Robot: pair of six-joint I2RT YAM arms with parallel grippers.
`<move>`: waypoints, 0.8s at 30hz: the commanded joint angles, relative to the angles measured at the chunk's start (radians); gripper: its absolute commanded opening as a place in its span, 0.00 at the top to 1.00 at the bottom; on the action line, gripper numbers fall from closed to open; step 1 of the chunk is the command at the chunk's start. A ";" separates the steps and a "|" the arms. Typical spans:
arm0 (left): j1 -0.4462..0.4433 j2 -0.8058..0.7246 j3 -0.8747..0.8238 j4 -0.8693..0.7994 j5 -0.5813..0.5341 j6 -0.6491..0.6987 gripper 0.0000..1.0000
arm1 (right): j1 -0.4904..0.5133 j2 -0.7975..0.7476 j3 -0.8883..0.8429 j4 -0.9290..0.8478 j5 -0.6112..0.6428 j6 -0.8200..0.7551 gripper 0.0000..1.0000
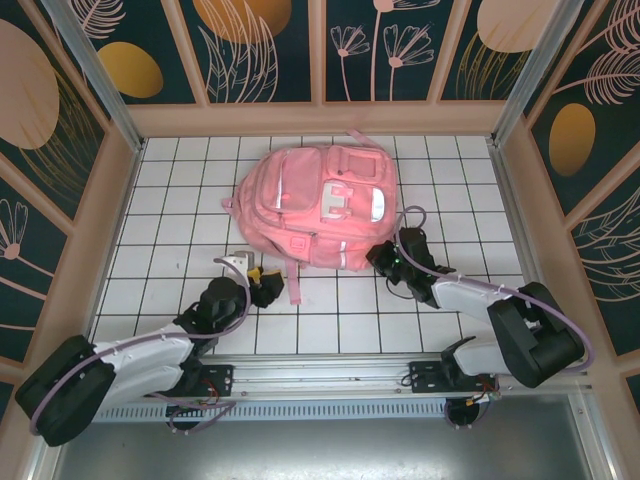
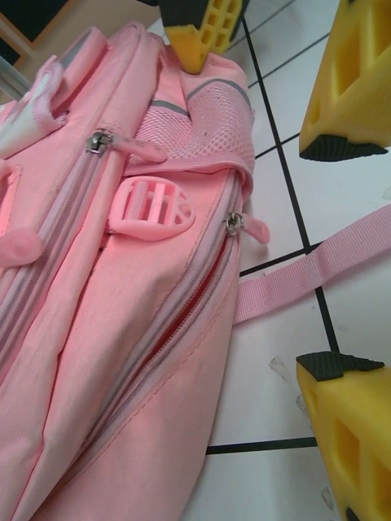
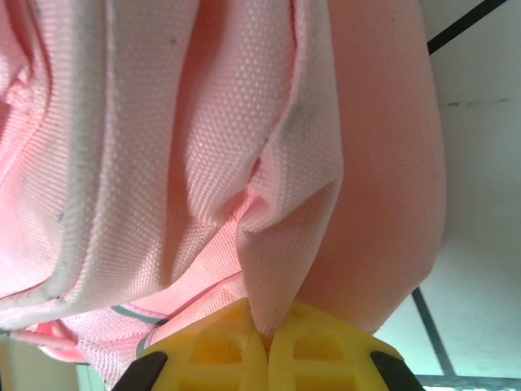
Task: Pack the student bag
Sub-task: Zip the student bag at the top-center of the table.
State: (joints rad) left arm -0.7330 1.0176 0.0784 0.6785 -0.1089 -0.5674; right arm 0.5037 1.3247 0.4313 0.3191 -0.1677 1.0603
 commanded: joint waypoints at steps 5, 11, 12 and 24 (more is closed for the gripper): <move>-0.003 0.140 0.063 0.124 0.051 0.018 0.29 | 0.007 -0.081 0.084 0.007 -0.045 0.075 1.00; 0.031 0.261 0.099 0.228 0.226 -0.100 0.20 | 0.007 -0.117 0.156 -0.072 -0.057 0.088 1.00; 0.039 0.275 0.091 0.273 0.253 -0.124 0.19 | 0.007 -0.117 0.166 -0.076 -0.066 0.094 1.00; 0.158 0.457 0.063 0.574 0.475 -0.470 0.13 | 0.001 -0.114 0.258 -0.098 -0.117 0.150 1.00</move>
State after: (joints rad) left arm -0.5896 1.4338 0.1577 1.1114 0.2852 -0.9154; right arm 0.5056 1.2484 0.6064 0.1383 -0.2485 1.1885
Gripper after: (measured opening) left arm 0.872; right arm 0.052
